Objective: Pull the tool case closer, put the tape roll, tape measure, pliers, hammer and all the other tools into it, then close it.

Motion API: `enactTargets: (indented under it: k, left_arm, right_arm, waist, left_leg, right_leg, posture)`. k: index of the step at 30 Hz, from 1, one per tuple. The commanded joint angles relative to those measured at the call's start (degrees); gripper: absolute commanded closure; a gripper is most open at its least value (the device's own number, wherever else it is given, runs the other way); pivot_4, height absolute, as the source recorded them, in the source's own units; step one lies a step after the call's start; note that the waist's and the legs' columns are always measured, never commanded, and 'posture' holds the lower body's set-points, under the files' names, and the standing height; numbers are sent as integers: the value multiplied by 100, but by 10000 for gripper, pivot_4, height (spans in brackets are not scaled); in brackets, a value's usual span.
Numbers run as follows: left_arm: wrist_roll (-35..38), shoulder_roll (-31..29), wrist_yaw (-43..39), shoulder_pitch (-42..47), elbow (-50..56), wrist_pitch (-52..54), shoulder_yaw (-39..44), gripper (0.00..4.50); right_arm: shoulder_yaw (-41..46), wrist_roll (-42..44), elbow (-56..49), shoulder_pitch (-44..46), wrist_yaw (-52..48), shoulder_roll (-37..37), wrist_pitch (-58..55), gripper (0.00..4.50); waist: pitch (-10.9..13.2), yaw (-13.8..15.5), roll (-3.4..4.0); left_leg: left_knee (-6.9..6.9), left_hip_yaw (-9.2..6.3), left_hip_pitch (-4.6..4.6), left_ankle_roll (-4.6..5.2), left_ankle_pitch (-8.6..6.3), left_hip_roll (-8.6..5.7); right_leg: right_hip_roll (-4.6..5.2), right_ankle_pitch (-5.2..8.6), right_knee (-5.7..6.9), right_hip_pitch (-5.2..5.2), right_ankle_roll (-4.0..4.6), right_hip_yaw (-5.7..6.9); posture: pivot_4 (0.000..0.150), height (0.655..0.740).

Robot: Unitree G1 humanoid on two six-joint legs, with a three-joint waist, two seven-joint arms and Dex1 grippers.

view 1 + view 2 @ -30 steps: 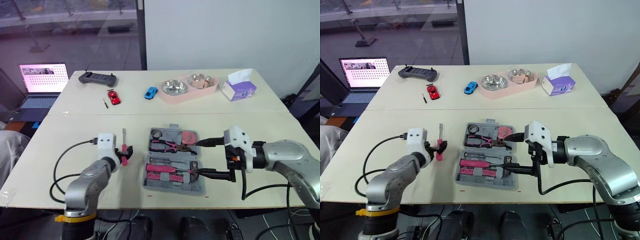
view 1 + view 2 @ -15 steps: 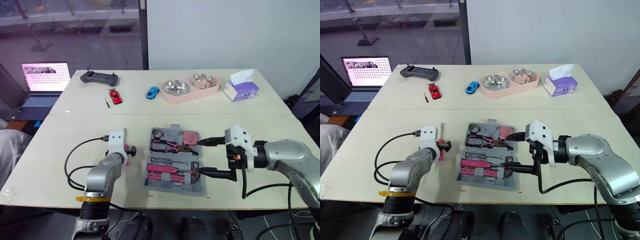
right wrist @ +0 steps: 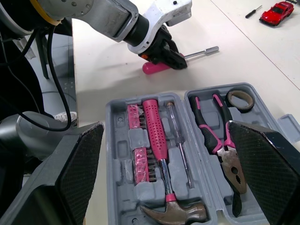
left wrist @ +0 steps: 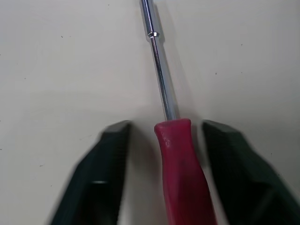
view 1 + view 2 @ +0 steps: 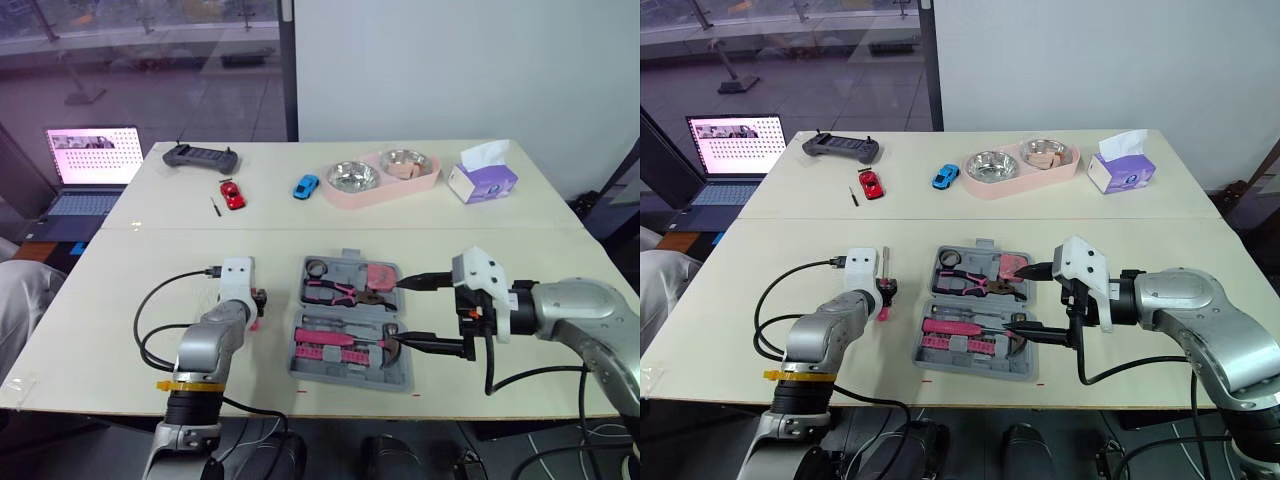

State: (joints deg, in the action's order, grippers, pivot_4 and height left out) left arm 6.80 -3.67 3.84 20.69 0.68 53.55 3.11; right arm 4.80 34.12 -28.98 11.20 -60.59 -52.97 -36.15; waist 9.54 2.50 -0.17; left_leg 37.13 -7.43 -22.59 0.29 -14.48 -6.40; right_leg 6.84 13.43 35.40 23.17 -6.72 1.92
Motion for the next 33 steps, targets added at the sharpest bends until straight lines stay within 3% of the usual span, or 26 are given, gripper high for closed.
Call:
enactTargets:
  k: [1, 8, 12, 15, 19, 22, 24, 28, 33]
  left_arm:
    - [25, 72, -94, -72, -153, 195, -40, 39318]
    - [-24, 32, -91, -28, -72, 163, 17, 39795]
    - [-85, -488, -497, 16, 316, -125, -113, 39795]
    - [101, -1177, -1285, 49, 819, -241, -209, 39795]
    - [377, -2528, -2788, 102, 1483, -486, -519, 39795]
    - [482, -4136, -4655, 277, 1892, -788, -1230, 39795]
    - [523, -4771, -5469, 414, 2007, -942, -1631, 39795]
    - [1090, -5061, -6473, 941, 2098, -205, -2044, 39795]
    - [1524, -4927, -6939, 1871, 2263, 977, -2591, 39795]
  right_arm:
    - [158, 71, -161, 22, 23, -53, 50, 0]
    - [127, 59, -148, 42, 50, -31, 51, 0]
    - [147, 22, -156, -42, 107, -21, 74, 0]
    - [206, 27, -165, -126, 151, -27, 79, 0]
    - [312, -23, -125, -343, 171, -76, 137, 0]
    - [623, 37, -82, -683, 202, -82, 115, 0]
    - [841, 130, -89, -897, 174, -80, 83, 0]
    - [1093, 24, -117, -1175, 220, -72, 161, 0]
    - [1249, 35, -302, -1393, 407, 26, 143, 0]
  waist:
    - [0, 3, 0]
    - [0, -1, 0]
    - [2, -7, -3]
    - [15, -29, -24]
    - [17, -22, -24]
    - [21, -9, -25]
    - [24, -10, -15]
    - [28, -16, -14]
    - [45, -32, -25]
  left_leg:
    - [0, 0, 0, 0, 0, 0]
    - [0, 1, 0, 0, 0, 0]
    - [-1, 1, 0, 0, 0, 0]
    - [-6, 1, -6, -1, 0, 5]
    - [-7, 0, -25, -8, 4, 8]
    - [-7, -1, -30, -8, 4, 6]
    - [-10, 0, -37, -7, 3, 4]
    - [-8, 1, -37, -2, 1, 2]
    - [-5, 0, -39, 0, 2, 12]
  right_leg:
    - [0, 0, 0, 0, 0, 0]
    - [0, 0, 0, 0, -1, 0]
    - [0, 0, 0, 1, -1, 0]
    - [-4, 0, 3, 14, 1, -1]
    - [-6, -2, 6, 36, 6, -4]
    - [-3, -1, -1, 36, 8, -4]
    - [-2, 0, -10, 39, 14, -5]
    - [0, 3, -15, 35, 21, -9]
    - [-9, -4, -5, 40, 13, -6]
  posture:
    - [1500, 7400]
    - [1500, 7400]
    - [1500, 7400]
    - [1500, 7400]
    - [1500, 7400]
    - [1500, 7400]
    - [1500, 7400]
    - [1500, 7400]
    - [1500, 7400]
